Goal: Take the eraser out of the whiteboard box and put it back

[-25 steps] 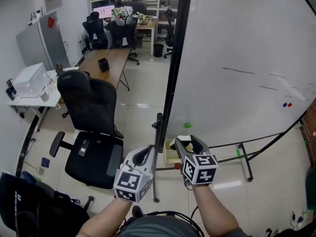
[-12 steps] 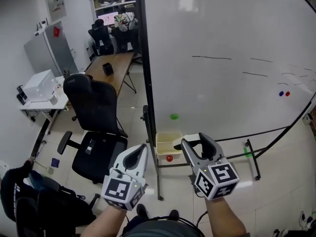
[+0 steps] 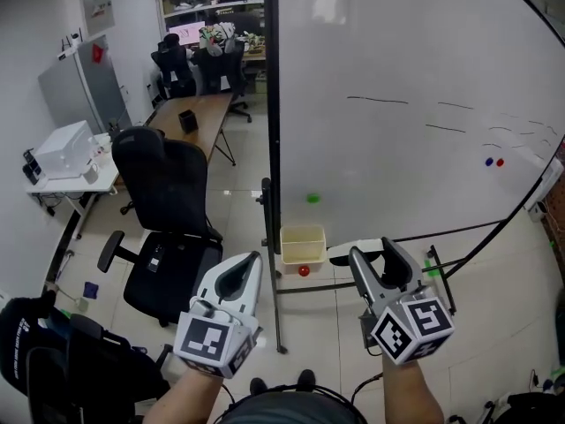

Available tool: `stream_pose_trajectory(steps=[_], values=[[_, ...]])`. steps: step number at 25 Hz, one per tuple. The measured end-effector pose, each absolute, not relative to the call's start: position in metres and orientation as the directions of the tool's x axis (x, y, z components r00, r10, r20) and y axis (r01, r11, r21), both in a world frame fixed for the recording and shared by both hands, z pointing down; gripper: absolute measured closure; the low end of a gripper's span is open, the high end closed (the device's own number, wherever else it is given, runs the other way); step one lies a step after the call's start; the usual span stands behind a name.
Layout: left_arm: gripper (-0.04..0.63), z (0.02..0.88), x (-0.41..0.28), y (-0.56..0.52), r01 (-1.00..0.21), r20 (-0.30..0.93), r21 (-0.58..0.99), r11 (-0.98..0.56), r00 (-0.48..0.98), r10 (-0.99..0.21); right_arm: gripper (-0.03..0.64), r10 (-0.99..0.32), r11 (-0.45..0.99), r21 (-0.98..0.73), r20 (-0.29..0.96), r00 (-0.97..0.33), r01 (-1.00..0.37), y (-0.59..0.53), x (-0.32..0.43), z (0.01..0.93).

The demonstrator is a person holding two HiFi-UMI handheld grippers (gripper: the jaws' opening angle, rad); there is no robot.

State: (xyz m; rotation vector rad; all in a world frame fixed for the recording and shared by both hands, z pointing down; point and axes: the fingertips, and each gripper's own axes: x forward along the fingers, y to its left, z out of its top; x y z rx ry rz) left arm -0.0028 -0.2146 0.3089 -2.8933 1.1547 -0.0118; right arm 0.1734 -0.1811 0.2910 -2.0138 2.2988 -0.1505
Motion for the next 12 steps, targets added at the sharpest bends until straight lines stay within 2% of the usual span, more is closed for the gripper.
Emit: stream_pose_trajectory(steps=[5,12], values=[[0.567,0.315,-0.017,-0.210,-0.660,-0.001,-0.014,-0.751,0.751,-0.660,0.347,-0.995,0.095,-0.109,0.001,-0.096,-0.989,-0.170,0.160,0.288],[0.568,0.308,-0.018,-0.194,-0.708,-0.013,0.005,-0.706,0.706,-0.708,0.347,-0.989,0.148,-0.112,-0.021,-0.147,-0.983,-0.146,0.163,0.277]])
